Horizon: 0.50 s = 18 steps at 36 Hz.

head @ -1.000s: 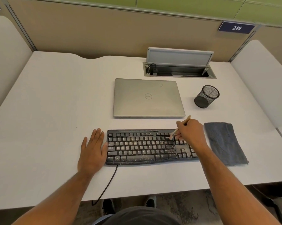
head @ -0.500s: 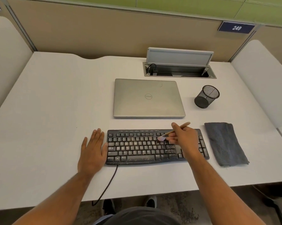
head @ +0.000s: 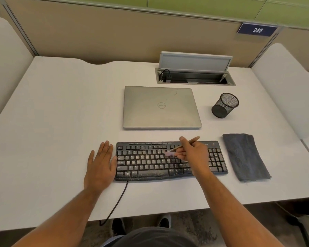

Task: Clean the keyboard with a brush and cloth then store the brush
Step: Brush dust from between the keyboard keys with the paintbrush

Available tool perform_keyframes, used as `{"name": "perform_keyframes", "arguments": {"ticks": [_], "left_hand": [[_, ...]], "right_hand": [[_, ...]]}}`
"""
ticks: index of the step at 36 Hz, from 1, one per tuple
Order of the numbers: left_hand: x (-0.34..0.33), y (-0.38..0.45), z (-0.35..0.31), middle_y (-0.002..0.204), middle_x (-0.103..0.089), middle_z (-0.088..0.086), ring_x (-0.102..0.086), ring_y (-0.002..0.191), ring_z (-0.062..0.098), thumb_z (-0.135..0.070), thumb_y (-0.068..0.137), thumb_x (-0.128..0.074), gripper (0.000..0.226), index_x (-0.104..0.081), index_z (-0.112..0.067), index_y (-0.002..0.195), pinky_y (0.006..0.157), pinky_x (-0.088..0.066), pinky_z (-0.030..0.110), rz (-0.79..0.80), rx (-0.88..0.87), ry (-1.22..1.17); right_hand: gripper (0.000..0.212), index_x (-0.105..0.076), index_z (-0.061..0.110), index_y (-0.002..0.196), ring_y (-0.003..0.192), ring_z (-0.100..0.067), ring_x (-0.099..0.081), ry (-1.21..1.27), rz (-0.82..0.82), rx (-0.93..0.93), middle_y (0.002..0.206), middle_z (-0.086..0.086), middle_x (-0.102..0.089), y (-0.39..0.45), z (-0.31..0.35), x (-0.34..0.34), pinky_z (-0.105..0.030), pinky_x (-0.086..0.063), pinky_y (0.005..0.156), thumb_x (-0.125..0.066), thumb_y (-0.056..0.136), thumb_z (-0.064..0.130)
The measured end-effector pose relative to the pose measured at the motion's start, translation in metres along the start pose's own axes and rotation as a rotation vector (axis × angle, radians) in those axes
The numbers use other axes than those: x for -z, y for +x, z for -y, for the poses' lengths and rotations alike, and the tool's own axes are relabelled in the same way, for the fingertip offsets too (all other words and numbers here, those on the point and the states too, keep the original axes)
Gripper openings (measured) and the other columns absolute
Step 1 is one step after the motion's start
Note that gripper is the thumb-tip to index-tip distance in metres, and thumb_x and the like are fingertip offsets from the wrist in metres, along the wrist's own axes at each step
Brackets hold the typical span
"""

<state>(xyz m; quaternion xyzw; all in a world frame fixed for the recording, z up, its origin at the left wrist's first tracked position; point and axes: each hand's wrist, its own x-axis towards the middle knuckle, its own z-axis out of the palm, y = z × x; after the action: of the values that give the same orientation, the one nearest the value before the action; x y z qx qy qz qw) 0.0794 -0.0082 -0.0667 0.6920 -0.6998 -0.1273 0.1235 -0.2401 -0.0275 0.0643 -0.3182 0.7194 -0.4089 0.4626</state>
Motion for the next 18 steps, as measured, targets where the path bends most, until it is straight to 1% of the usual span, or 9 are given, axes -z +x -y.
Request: {"name": "perform_keyframes", "arguments": {"ticks": [2, 4, 6, 8, 10, 14, 16, 18], "left_hand": [[0.0, 0.0, 0.0, 0.169, -0.014, -0.006, -0.005, 0.156, 0.007, -0.053, 0.1, -0.003, 0.075, -0.025, -0.015, 0.161, 0.128, -0.005, 0.042, 0.003, 0.002, -0.005], [0.0, 0.0, 0.001, 0.169, -0.013, -0.006, -0.003, 0.156, 0.007, -0.053, 0.1, -0.002, 0.075, -0.024, -0.015, 0.161, 0.128, -0.005, 0.043, 0.003, 0.002, -0.006], [0.0, 0.001, 0.001, 0.169, -0.013, -0.006, -0.004, 0.156, 0.007, -0.053, 0.101, -0.003, 0.074, -0.024, -0.015, 0.161, 0.128, -0.006, 0.043, 0.004, 0.001, -0.006], [0.0, 0.0, 0.001, 0.169, -0.013, -0.006, -0.004, 0.156, 0.007, -0.053, 0.101, -0.003, 0.074, -0.024, -0.015, 0.161, 0.128, -0.005, 0.043, 0.005, 0.0, -0.007], [-0.001, 0.0, 0.001, 0.169, -0.014, -0.006, -0.005, 0.156, 0.007, -0.052, 0.101, -0.003, 0.074, -0.025, -0.015, 0.161, 0.128, -0.005, 0.043, 0.001, 0.0, -0.008], [-0.001, 0.001, 0.0, 0.168, -0.016, -0.005, -0.008, 0.156, 0.008, -0.051, 0.101, -0.004, 0.073, -0.028, -0.014, 0.16, 0.128, -0.006, 0.043, -0.006, 0.002, -0.011], [0.0, 0.001, 0.0, 0.168, -0.018, -0.005, -0.009, 0.156, 0.009, -0.051, 0.101, -0.005, 0.073, -0.029, -0.014, 0.16, 0.128, -0.007, 0.044, -0.012, 0.0, -0.015], [0.0, 0.0, 0.0, 0.168, -0.019, -0.004, -0.01, 0.156, 0.009, -0.05, 0.102, -0.006, 0.072, -0.03, -0.014, 0.16, 0.128, -0.007, 0.044, -0.015, -0.003, -0.014]], "right_hand": [[0.039, -0.075, -0.002, 0.09, 0.071, -0.029, -0.077, 0.081, -0.012, -0.039, 0.078, -0.017, -0.078, 0.003, -0.001, 0.003, -0.03, -0.064, 0.065, -0.071, 0.098, 0.036], [0.04, -0.075, -0.001, 0.088, 0.066, -0.027, -0.074, 0.084, -0.095, -0.005, 0.077, -0.016, -0.077, 0.006, -0.001, 0.008, -0.032, -0.064, 0.064, -0.071, 0.098, 0.038], [0.041, -0.075, 0.002, 0.084, 0.061, -0.022, -0.073, 0.026, -0.205, 0.061, 0.073, -0.009, -0.077, 0.008, 0.0, 0.016, -0.032, -0.063, 0.064, -0.07, 0.098, 0.04], [0.04, -0.074, 0.006, 0.081, 0.06, -0.017, -0.074, -0.059, -0.302, 0.107, 0.069, -0.003, -0.076, 0.01, 0.0, 0.023, -0.032, -0.063, 0.066, -0.067, 0.099, 0.042], [0.04, -0.073, 0.01, 0.078, 0.061, -0.015, -0.074, -0.146, -0.349, 0.138, 0.067, 0.001, -0.076, 0.012, 0.0, 0.028, -0.035, -0.063, 0.069, -0.065, 0.099, 0.043], [0.038, -0.072, 0.009, 0.079, 0.057, -0.008, -0.072, -0.235, -0.323, 0.148, 0.061, 0.007, -0.073, 0.012, -0.005, 0.025, -0.033, -0.063, 0.07, -0.063, 0.101, 0.039], [0.037, -0.072, 0.008, 0.079, 0.059, -0.01, -0.074, -0.195, -0.295, 0.14, 0.064, 0.004, -0.074, 0.012, -0.011, 0.021, -0.036, -0.064, 0.07, -0.064, 0.101, 0.037], [0.035, -0.072, 0.007, 0.083, 0.063, -0.014, -0.075, -0.129, -0.247, 0.116, 0.068, 0.0, -0.076, 0.011, -0.015, 0.016, -0.036, -0.065, 0.069, -0.066, 0.101, 0.035]]}}
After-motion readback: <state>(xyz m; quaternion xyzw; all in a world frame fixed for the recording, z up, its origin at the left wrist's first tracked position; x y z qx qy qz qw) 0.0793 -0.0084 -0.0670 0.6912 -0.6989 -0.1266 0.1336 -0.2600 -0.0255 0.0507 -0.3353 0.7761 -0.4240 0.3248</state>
